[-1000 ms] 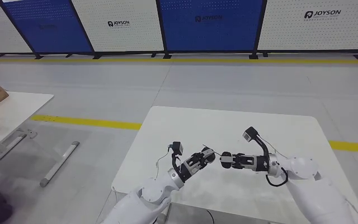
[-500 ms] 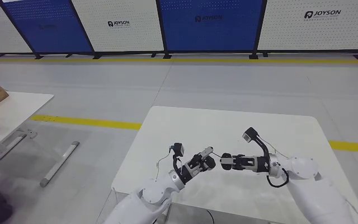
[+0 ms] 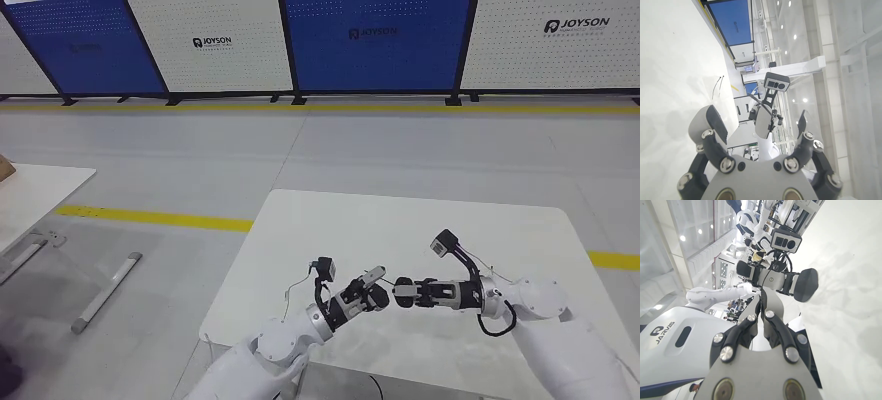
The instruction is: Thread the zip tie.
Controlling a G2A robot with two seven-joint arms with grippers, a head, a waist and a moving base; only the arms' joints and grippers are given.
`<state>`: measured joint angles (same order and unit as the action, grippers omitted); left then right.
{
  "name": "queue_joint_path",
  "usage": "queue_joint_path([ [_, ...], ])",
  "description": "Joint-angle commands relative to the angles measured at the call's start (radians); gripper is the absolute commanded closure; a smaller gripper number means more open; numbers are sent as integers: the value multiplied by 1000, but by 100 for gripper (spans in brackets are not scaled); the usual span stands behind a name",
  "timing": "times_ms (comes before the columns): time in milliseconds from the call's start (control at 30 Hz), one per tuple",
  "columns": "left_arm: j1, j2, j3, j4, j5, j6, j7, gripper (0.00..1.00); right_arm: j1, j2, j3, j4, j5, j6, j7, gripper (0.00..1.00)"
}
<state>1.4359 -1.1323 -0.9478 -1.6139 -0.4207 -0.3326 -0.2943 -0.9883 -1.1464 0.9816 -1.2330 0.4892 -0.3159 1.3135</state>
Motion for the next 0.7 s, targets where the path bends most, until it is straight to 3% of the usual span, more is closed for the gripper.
queue_joint_path([
  [0, 9, 2, -6, -9, 15, -7, -23, 0, 0, 0, -5, -3, -2, 18, 5, 100],
  [67, 20, 2, -18, -25, 0, -7, -21, 0, 6, -2, -8, 4, 7, 25, 12, 100],
  [333, 19, 1, -18, -25, 5, -4, -18, 0, 7, -2, -9, 5, 7, 25, 11, 100],
  [567, 19, -7, -23, -32, -11, -7, 34, 0, 7, -2, -9, 5, 7, 25, 11, 100],
  [633, 19, -9, -26, -31, -12, -7, 33, 47, 7, -2, -9, 5, 7, 25, 11, 100],
  [667, 19, -10, -28, -31, -9, -7, 34, 58, 7, -2, -9, 5, 7, 25, 11, 100],
])
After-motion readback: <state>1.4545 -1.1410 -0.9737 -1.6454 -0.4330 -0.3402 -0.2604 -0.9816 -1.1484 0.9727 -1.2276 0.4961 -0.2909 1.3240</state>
